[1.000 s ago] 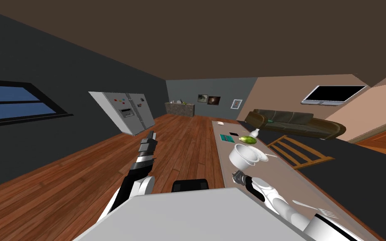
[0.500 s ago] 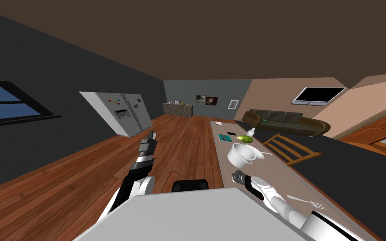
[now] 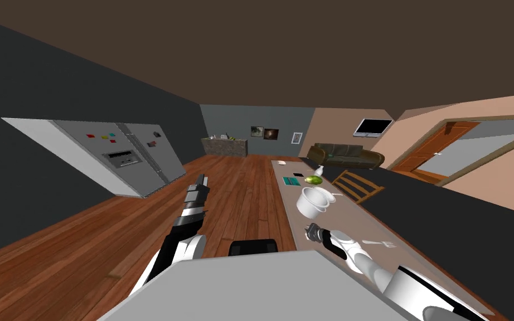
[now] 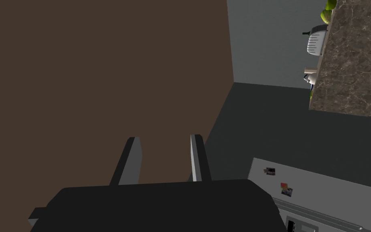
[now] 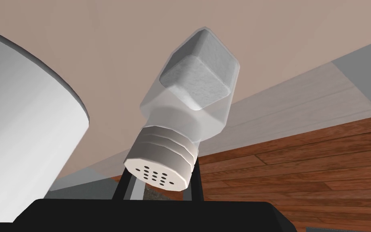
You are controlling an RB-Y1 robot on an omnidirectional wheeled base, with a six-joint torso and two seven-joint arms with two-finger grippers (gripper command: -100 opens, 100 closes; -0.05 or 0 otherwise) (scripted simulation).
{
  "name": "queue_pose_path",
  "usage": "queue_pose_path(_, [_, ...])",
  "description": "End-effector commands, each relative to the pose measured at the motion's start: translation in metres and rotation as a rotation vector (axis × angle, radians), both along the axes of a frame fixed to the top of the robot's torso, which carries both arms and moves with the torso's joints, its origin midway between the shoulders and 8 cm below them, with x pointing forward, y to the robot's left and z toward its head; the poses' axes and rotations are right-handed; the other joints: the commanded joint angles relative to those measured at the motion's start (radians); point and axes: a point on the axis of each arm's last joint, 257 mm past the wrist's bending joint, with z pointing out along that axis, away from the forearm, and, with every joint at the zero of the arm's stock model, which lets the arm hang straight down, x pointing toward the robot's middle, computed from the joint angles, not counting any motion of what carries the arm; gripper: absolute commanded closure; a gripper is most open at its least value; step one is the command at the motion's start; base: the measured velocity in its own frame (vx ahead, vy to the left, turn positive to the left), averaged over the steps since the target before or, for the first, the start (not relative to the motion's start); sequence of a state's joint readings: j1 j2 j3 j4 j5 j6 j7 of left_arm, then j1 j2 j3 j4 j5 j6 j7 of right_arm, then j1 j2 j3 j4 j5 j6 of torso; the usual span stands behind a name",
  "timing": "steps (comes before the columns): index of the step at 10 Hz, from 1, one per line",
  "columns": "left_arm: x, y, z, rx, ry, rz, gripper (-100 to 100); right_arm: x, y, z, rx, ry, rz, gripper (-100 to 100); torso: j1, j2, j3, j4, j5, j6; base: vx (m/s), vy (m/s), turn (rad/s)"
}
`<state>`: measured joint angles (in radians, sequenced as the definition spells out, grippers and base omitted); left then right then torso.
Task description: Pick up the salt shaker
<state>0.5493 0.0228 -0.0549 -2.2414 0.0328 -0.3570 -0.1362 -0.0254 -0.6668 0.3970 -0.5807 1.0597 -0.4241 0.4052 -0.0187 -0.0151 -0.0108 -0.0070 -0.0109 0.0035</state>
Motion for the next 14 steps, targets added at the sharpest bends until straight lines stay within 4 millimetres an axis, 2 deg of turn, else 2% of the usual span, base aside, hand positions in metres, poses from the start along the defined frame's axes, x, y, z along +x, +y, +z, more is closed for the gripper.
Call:
queue_pose_path(1, [0.0,0.0,0.0,0.0,0.0,0.0,0,0.008,0.01,0.001,0.001,0.002,0.07,100,0.0,0.0,0.0,0.0,0.0,0.0,0.106,0.03,-0.449])
queue_pose_path(4, [0.0,0.0,0.0,0.0,0.0,0.0,0,0.023,0.026,0.006,0.001,0.001,0.193,100,0.001,-0.004,-0.002,-0.001,0.0,-0.001,0.129,0.054,-0.406])
queue_pose_path(6, [0.0,0.0,0.0,0.0,0.0,0.0,0,0.03,0.034,0.009,0.002,-0.001,0.248,100,0.004,0.0,0.001,0.002,0.002,-0.009,0.077,0.058,-0.238])
queue_pose_path(12, [0.0,0.0,0.0,0.0,0.0,0.0,0,0.051,0.053,0.02,-0.008,-0.015,0.427,100,0.002,0.0,0.0,-0.001,0.002,0.001,0.086,0.058,-0.302])
queue_pose_path(13, [0.0,0.0,0.0,0.0,0.0,0.0,0,0.049,0.052,0.018,-0.004,-0.014,0.398,100,0.003,-0.002,-0.001,-0.001,0.003,0.002,0.049,0.045,-0.104])
queue_pose_path(14, [0.0,0.0,0.0,0.0,0.0,0.0,0,0.048,0.052,0.018,-0.004,-0.014,0.4,0,0.002,0.0,0.0,-0.001,0.002,-0.001,0.007,0.007,0.006])
